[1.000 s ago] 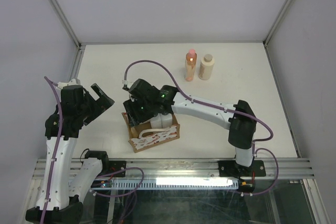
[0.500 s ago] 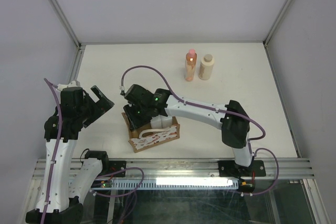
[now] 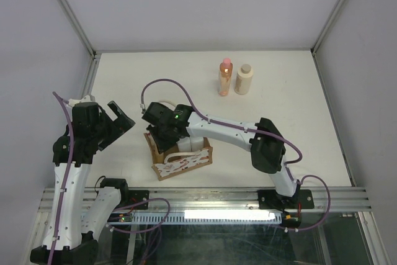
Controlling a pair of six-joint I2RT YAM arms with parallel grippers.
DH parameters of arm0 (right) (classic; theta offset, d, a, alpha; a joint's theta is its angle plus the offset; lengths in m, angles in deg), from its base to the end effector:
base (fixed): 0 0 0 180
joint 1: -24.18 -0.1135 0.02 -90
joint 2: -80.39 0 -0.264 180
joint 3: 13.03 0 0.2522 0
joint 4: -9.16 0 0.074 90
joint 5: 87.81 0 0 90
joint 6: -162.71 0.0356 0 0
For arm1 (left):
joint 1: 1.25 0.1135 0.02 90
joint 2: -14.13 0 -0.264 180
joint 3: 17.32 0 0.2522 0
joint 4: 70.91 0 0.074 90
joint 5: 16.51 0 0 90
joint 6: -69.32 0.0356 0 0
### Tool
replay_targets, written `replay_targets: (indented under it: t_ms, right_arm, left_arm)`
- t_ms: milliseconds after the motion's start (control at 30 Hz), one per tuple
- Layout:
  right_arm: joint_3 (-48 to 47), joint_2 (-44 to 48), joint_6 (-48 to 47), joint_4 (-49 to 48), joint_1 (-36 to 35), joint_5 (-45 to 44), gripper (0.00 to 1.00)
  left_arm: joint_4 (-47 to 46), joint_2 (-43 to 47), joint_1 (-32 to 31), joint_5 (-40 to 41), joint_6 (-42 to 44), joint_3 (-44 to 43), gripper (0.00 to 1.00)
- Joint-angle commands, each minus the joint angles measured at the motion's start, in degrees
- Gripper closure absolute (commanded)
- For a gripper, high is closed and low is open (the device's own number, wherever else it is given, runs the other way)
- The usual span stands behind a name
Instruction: Take the personal care products out of the canvas bag
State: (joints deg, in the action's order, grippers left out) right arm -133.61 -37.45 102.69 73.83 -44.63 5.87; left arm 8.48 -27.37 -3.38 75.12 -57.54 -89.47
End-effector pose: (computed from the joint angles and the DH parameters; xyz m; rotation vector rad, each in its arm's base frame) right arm 0.1593 0.4174 0.2624 -0.9556 2.6434 0.5922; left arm 0.1115 -0.0031 0.3346 -0.7406 2.3247 -0.2738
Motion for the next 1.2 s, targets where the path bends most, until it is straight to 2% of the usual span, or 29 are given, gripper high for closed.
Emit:
replay_targets:
  t_ms: [0, 100, 467, 600, 733, 833, 967, 1100, 1167]
  right_arm:
    - [-2.9, 1.8, -1.1, -1.4, -0.4, -0.4, 0.89]
    - [-2.2, 3.9, -2.8, -2.4, -0.4, -1.1, 1.00]
    - [2.3, 18.9, -10.1, -7.9, 0.8, -2.3, 1.00]
    - [6.9, 25.7, -6.7, -13.4, 4.8, 2.5, 1.00]
    - [15.4, 33.5, -4.0, -22.2, 9.0, 6.6, 1.00]
    - [20.2, 38.5, -5.0, -25.2, 9.9, 1.9, 1.00]
    - [24.5, 44.7, -7.9, -27.2, 11.3, -9.0, 1.00]
    - [24.2, 47.4, -12.5, -24.9, 15.2, -18.8, 1.00]
    - [23.1, 47.1, -14.1, -22.9, 19.1, -19.9, 1.00]
  left_arm:
    - [-1.7, -0.1, 0.6, 1.0, 0.9, -2.0, 0.01]
    - [-3.0, -0.6, 0.6, 0.5, 1.0, -1.0, 0.01]
    - [-8.7, -5.6, 0.6, -1.8, 0.7, -0.2, 0.01]
    - [-10.8, -7.0, 0.5, -2.4, 0.4, 0.2, 0.01]
    - [-12.7, -8.5, 0.6, -3.0, -0.3, 1.0, 0.01]
    - [-14.3, -9.4, 0.6, -4.0, -1.0, 1.7, 0.01]
    - [-15.4, -10.4, 0.6, -5.1, -1.0, 2.3, 0.01]
    - [-16.4, -10.6, 0.6, -7.6, -0.3, 3.4, 0.01]
    - [-17.0, -10.5, 0.6, -9.3, 0.0, 4.0, 0.01]
